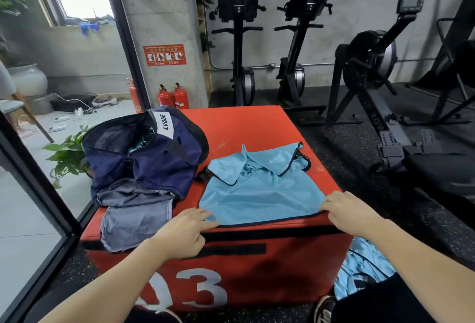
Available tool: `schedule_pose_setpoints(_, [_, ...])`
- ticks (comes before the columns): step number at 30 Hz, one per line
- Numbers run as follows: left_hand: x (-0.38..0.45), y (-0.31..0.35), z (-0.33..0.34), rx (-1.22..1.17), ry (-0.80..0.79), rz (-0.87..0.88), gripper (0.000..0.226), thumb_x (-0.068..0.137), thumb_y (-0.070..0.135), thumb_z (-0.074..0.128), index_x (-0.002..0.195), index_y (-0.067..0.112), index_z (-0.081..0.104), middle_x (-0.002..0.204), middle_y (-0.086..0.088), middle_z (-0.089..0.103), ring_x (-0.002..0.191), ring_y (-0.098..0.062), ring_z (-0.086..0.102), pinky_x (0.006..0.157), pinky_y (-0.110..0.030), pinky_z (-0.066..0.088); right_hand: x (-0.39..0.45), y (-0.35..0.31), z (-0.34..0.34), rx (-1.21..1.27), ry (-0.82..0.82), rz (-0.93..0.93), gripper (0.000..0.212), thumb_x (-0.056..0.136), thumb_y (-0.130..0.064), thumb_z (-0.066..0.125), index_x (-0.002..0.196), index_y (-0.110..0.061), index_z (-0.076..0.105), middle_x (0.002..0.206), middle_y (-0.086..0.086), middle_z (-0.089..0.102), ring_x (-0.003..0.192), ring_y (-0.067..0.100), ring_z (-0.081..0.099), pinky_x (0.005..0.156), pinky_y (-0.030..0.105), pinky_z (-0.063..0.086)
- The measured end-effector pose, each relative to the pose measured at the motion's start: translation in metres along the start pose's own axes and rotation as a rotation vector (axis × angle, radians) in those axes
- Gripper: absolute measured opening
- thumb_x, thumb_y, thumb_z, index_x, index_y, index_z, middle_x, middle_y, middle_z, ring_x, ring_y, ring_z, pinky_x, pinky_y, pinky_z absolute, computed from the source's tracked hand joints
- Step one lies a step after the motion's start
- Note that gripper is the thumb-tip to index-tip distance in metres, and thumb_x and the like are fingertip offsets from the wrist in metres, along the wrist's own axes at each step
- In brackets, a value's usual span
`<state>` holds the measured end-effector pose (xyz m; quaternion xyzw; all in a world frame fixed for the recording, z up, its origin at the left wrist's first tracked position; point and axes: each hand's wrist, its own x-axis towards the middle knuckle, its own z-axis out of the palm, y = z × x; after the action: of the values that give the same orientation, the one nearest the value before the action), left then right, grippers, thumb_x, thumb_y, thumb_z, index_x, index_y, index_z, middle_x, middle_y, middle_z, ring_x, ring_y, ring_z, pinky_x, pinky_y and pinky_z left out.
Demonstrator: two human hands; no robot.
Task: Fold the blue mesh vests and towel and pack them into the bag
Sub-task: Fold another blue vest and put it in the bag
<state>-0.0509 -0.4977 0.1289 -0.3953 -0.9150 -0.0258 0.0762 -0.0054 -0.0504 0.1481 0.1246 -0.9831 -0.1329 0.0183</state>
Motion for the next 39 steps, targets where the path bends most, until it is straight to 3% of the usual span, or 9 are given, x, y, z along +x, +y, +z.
schedule_pose_setpoints(5, [0.023, 0.014, -0.012, -0.093, 0.064, -0.087, 0.054, 0.085, 0.030, 0.035, 0.131, 0.027, 0.064, 0.140, -0.003, 0.058, 0.128, -0.020, 0.054, 0.109, -0.029, 0.036, 0.027, -0.020, -0.009, 0.189, 0.094, 0.038, 0.035, 0.099, -0.024, 0.043, 0.128, -0.032, 0.060, 0.127, -0.014, 0.060, 0.123, 0.011, 0.047, 0.100, 0.027, 0.034])
schedule_pose_setpoints(9, [0.062, 0.019, -0.016, -0.268, 0.183, -0.296, 0.041, 0.095, 0.020, 0.050, 0.134, 0.027, 0.062, 0.137, 0.007, 0.060, 0.129, -0.012, 0.052, 0.106, -0.023, 0.037, 0.066, -0.041, -0.023, 0.383, 0.200, 0.039, 0.032, 0.099, -0.024, 0.047, 0.126, -0.026, 0.064, 0.124, -0.010, 0.064, 0.120, 0.011, 0.051, 0.099, 0.025, 0.039])
schedule_pose_setpoints(15, [0.125, 0.017, -0.018, -0.511, 0.227, -0.527, 0.034, 0.096, 0.023, 0.057, 0.129, 0.027, 0.063, 0.122, 0.004, 0.065, 0.105, -0.014, 0.062, 0.092, -0.034, 0.052, 0.129, -0.062, -0.030, 0.591, 0.261, 0.127, 0.030, 0.098, -0.023, 0.053, 0.125, -0.020, 0.064, 0.120, -0.005, 0.063, 0.119, 0.016, 0.053, 0.096, 0.034, 0.047])
schedule_pose_setpoints(20, [0.159, 0.003, -0.001, -0.299, 0.124, -0.709, 0.047, 0.094, 0.047, 0.055, 0.137, 0.028, 0.054, 0.143, 0.004, 0.044, 0.130, -0.021, 0.042, 0.092, -0.039, 0.046, 0.172, -0.058, -0.021, 0.595, 0.218, 0.226, 0.033, 0.098, -0.034, 0.055, 0.127, -0.021, 0.060, 0.123, -0.002, 0.057, 0.119, 0.019, 0.049, 0.091, 0.040, 0.049])
schedule_pose_setpoints(25, [0.179, -0.004, 0.008, -0.142, 0.086, -0.772, 0.050, 0.094, 0.058, 0.047, 0.137, 0.033, 0.050, 0.153, 0.000, 0.029, 0.126, -0.031, 0.042, 0.102, -0.047, 0.035, 0.193, -0.047, -0.012, 0.531, 0.176, 0.301, 0.030, 0.094, -0.034, 0.059, 0.122, -0.023, 0.063, 0.120, -0.002, 0.057, 0.116, 0.021, 0.048, 0.081, 0.037, 0.049])
schedule_pose_setpoints(29, [0.183, -0.004, 0.010, -0.157, 0.013, -0.814, 0.055, 0.096, 0.059, 0.043, 0.143, 0.032, 0.042, 0.155, -0.004, 0.024, 0.125, -0.036, 0.045, 0.102, -0.050, 0.034, 0.200, -0.042, -0.012, 0.587, 0.212, 0.363, 0.019, 0.096, -0.034, 0.056, 0.103, -0.024, 0.071, 0.105, -0.002, 0.062, 0.100, 0.022, 0.058, 0.074, 0.034, 0.047])
schedule_pose_setpoints(33, [0.186, -0.007, 0.007, -0.284, 0.023, -0.780, 0.045, 0.095, 0.034, 0.056, 0.138, 0.025, 0.047, 0.141, -0.007, 0.041, 0.115, -0.033, 0.055, 0.094, -0.042, 0.044, 0.196, -0.035, -0.019, 0.666, 0.288, 0.417, 0.019, 0.094, -0.043, 0.060, 0.093, -0.028, 0.072, 0.094, -0.006, 0.067, 0.091, 0.020, 0.061, 0.071, 0.034, 0.045])
schedule_pose_setpoints(36, [0.184, -0.015, 0.003, -0.440, 0.174, -0.718, 0.044, 0.086, 0.002, 0.054, 0.127, 0.016, 0.062, 0.124, -0.011, 0.062, 0.109, -0.029, 0.059, 0.094, -0.037, 0.047, 0.186, -0.026, -0.026, 0.765, 0.343, 0.482, 0.018, 0.092, -0.045, 0.064, 0.088, -0.030, 0.073, 0.083, -0.008, 0.068, 0.080, 0.018, 0.061, 0.067, 0.033, 0.044])
schedule_pose_setpoints(39, [0.180, -0.022, -0.009, -0.518, 0.383, -0.738, 0.037, 0.088, 0.002, 0.053, 0.120, 0.014, 0.068, 0.114, -0.007, 0.069, 0.104, -0.025, 0.063, 0.092, -0.028, 0.044, 0.174, -0.015, -0.032, 0.918, 0.408, 0.515, 0.013, 0.091, -0.040, 0.067, 0.083, -0.032, 0.072, 0.075, -0.011, 0.068, 0.064, 0.020, 0.066, 0.067, 0.037, 0.051])
